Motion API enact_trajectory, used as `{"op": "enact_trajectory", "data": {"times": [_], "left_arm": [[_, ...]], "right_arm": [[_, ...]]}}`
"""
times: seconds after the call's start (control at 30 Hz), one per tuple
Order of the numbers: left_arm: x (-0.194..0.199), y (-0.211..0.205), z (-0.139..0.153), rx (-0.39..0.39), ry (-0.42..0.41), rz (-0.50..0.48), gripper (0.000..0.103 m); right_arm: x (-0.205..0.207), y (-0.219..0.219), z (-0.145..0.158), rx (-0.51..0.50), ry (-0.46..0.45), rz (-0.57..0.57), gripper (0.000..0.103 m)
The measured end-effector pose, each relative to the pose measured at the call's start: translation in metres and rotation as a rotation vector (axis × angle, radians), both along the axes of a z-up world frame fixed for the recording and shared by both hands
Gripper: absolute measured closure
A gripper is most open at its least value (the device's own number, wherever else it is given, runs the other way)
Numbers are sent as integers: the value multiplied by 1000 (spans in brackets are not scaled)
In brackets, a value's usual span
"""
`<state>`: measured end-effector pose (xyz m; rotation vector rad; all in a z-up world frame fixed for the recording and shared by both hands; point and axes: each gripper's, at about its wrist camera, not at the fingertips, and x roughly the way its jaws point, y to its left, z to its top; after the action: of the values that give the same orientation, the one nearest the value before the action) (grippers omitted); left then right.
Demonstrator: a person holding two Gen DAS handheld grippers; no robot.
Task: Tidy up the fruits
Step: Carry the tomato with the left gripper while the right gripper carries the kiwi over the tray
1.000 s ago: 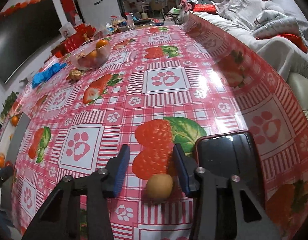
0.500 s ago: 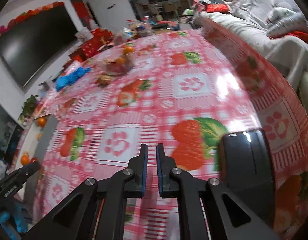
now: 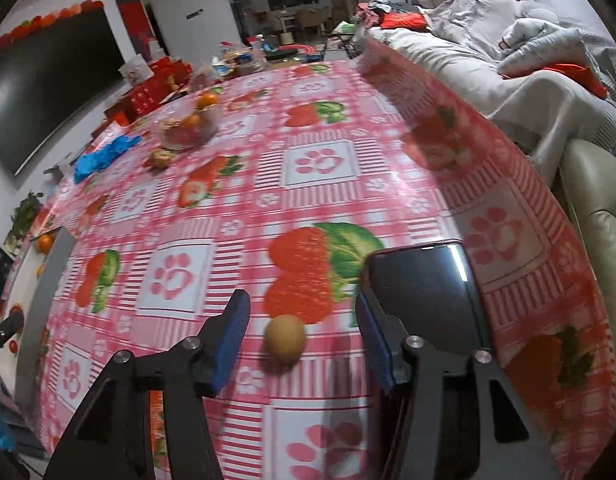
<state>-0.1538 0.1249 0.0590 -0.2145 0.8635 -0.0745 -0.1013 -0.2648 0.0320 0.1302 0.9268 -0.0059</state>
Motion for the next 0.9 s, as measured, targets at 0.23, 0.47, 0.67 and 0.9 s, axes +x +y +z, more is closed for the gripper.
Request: {"op": "enact_trajectory", "data": {"times": [0.23, 0.47, 0.67, 0.9], "left_arm": [[3, -10, 0, 9, 1, -22, 79], [5, -14, -5, 14, 19, -31, 79], [4, -18, -6, 22, 25, -40, 79], [6, -15, -2, 37, 32, -32, 79]], "right_arm": [[-6, 1, -2, -3, -6, 27, 44], [-12, 24, -7, -45, -10, 133, 44], [0, 28, -19, -42, 30, 136, 62], [2, 41, -11, 23, 57, 151, 76]]}}
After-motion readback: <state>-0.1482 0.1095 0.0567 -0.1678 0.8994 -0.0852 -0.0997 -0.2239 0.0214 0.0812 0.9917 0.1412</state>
